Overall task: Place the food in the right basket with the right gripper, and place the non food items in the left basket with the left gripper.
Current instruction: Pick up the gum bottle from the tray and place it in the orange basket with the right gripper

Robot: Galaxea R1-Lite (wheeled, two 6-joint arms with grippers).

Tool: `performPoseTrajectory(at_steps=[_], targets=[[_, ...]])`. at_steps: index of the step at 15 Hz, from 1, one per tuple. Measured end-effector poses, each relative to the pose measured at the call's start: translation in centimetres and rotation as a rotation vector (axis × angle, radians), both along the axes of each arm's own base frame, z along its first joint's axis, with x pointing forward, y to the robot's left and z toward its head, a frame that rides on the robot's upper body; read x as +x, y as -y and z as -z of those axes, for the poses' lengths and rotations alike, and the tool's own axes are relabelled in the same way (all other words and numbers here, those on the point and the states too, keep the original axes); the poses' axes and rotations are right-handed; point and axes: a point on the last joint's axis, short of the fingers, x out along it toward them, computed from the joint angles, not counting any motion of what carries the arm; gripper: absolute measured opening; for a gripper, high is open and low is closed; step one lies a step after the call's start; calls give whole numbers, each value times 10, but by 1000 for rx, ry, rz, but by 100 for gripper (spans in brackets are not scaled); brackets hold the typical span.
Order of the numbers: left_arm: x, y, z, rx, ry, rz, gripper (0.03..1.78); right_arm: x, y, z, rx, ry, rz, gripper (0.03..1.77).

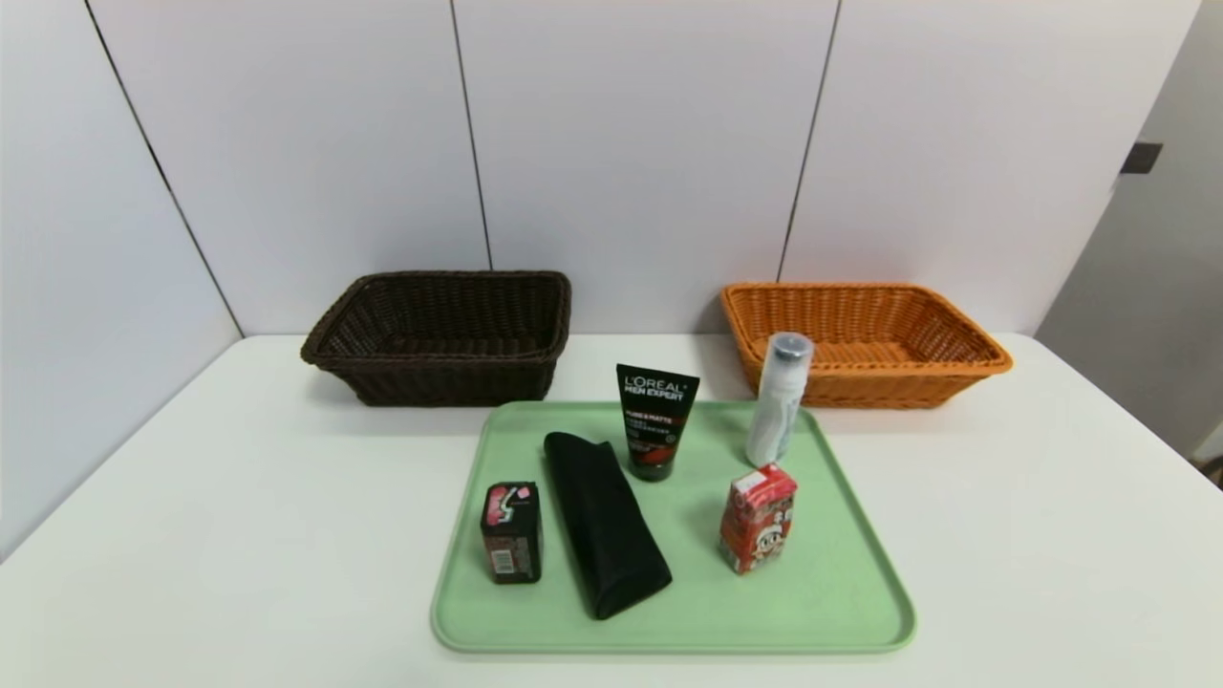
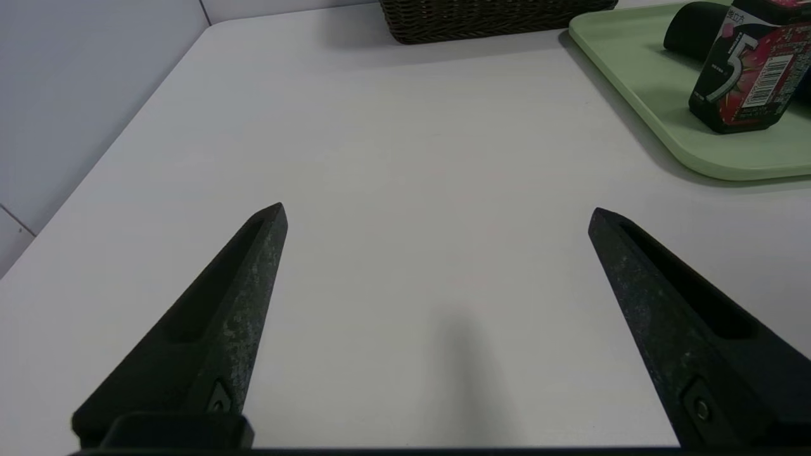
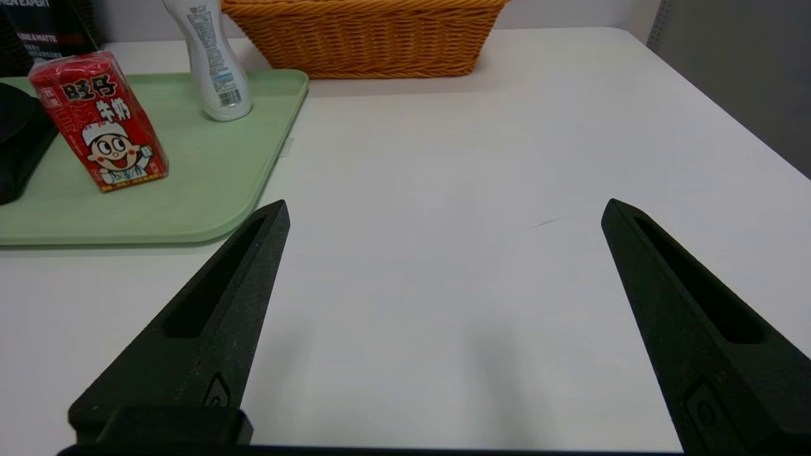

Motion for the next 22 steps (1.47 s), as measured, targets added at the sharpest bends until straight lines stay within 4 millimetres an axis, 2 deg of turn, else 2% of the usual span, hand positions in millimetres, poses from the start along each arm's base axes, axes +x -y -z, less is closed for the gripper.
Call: performPoseTrajectory(at_steps=[16,19,22], targets=[[-1,0,-1,-16,-5,-5,169,0,0,-1,7,12,1,170],[-7,0,-13,-42,-27,4,169,-7,0,-22,7,70,-11,170],[-20,1,-39,-102,-83,44,169,-13,0,-45,8,21,-20,170]])
